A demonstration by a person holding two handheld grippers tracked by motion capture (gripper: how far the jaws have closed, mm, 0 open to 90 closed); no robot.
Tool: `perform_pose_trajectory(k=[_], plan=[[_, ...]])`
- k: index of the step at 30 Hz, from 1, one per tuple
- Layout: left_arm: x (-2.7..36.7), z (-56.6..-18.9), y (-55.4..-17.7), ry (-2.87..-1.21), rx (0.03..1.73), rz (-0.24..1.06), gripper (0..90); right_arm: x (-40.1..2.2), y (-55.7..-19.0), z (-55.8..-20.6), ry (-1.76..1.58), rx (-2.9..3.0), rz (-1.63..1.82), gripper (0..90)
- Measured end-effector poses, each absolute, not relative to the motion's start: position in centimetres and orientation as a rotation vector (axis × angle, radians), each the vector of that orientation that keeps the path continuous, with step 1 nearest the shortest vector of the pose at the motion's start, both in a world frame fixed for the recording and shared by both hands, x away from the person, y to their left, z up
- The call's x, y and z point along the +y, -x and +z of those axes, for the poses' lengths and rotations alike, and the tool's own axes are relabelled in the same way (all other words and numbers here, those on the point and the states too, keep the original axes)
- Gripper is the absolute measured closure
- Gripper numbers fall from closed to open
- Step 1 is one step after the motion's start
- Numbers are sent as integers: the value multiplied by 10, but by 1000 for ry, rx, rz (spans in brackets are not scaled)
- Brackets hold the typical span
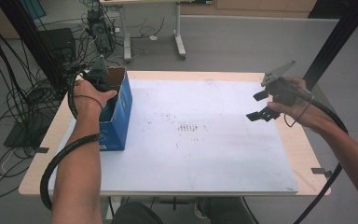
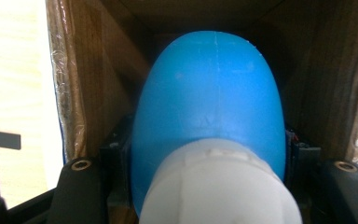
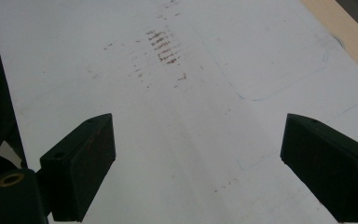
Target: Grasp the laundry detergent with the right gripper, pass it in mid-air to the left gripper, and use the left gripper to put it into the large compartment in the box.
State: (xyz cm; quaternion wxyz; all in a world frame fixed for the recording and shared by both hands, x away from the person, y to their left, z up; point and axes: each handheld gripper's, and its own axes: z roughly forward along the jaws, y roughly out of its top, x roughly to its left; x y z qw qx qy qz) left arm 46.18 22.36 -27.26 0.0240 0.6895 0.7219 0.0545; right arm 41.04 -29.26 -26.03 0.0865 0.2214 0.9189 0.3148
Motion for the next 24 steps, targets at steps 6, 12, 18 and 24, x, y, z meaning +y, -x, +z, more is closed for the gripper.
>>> perform_pose_trajectory(k=[6,12,18,24], plan=[[224,-273,-462,-2132,2234,166,370,-293,-410,-261,-660,2739,937,101],[224,-273,-462,-2133,2235,168,370,-294,-410,-260,-662,2736,935,101],[224,-273,-462,-2132,2233,169,370,-293,-410,-260,-661,2738,933,101],[224,-273,-462,-2135,2232,172,370,-293,-410,-260,-662,2736,932,101]])
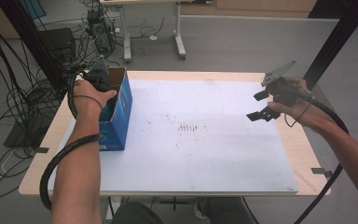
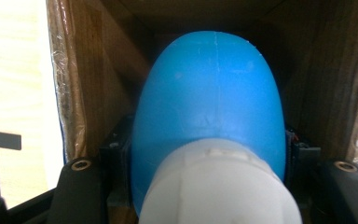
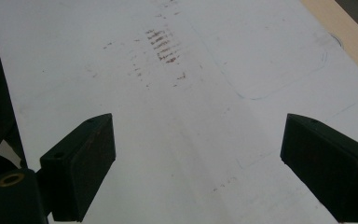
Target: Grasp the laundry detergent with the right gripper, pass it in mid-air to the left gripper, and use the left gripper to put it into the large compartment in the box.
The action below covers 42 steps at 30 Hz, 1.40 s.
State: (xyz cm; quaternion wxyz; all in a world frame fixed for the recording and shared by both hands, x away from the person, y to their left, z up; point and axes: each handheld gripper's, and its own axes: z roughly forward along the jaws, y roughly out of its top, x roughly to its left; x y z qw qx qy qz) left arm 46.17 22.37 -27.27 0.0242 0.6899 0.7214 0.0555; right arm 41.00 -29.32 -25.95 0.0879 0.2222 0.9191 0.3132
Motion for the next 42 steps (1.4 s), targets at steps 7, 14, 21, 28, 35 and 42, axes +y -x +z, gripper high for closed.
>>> perform_pose_trajectory(k=[7,14,21,28,35,42], plan=[[223,-273,-462,-2137,2233,172,370,-294,-410,-259,-659,2736,931,101],[224,-273,-462,-2134,2232,170,370,-294,-409,-260,-656,2738,930,101],[224,-273,-461,-2134,2230,171,369,-293,-409,-258,-652,2737,927,101],[224,-273,-461,-2134,2229,173,369,-293,-409,-258,-653,2736,928,101],[224,-273,-461,-2136,2230,175,368,-293,-409,-258,-654,2735,930,101],[224,-273,-461,-2137,2227,177,368,-295,-409,-259,-659,2735,930,101]])
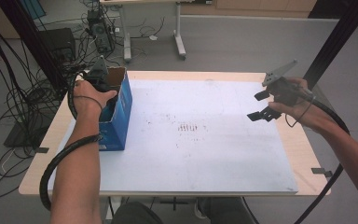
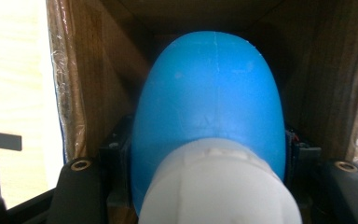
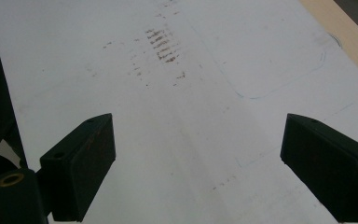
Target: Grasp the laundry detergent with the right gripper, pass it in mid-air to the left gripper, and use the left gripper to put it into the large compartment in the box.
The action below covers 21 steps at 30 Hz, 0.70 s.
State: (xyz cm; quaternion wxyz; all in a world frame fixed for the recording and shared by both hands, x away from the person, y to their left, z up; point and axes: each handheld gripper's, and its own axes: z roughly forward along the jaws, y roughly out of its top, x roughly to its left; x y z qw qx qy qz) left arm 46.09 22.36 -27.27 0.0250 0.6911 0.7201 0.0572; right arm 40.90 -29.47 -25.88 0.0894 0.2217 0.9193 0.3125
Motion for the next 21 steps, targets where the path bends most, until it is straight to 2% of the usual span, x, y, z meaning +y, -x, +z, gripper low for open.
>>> perform_pose_trajectory(k=[6,9,21], plan=[[223,-272,-461,-2139,2225,183,366,-295,-409,-259,-656,2734,934,100],[223,-270,-461,-2133,2228,190,326,-294,-409,-259,-655,2734,935,100],[221,-250,-455,-2142,2210,234,293,-294,-407,-256,-645,2725,950,101]])
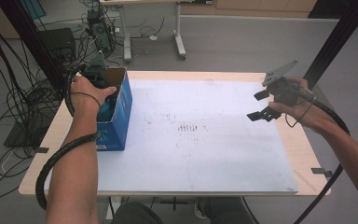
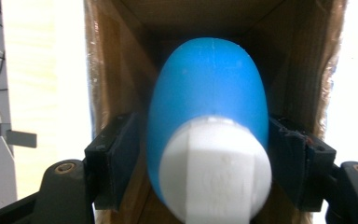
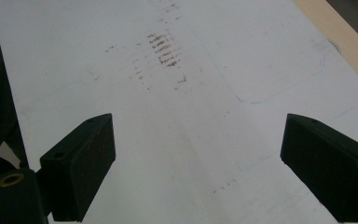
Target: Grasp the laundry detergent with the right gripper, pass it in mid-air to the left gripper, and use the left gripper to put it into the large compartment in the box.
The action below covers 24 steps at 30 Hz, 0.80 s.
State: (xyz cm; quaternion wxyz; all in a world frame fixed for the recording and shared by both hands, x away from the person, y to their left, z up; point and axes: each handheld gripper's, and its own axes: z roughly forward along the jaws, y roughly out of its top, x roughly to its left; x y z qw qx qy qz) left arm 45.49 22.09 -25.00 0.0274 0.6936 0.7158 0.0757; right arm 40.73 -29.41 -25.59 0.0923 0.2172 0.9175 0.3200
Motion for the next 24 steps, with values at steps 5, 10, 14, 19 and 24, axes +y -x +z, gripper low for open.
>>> perform_pose_trajectory(k=[5,10,14,19,24], plan=[[219,-242,-451,-2152,2200,248,287,-295,-407,-254,-643,2720,956,100],[215,-231,-447,-2169,2182,268,273,-296,-407,-255,-649,2721,957,101],[212,-217,-444,-2181,2161,291,252,-295,-408,-254,-646,2721,957,100],[197,-201,-441,-2197,2092,312,230,-292,-412,-255,-653,2729,946,100],[175,-195,-440,-2230,2014,304,211,-288,-416,-256,-656,2738,933,100]])
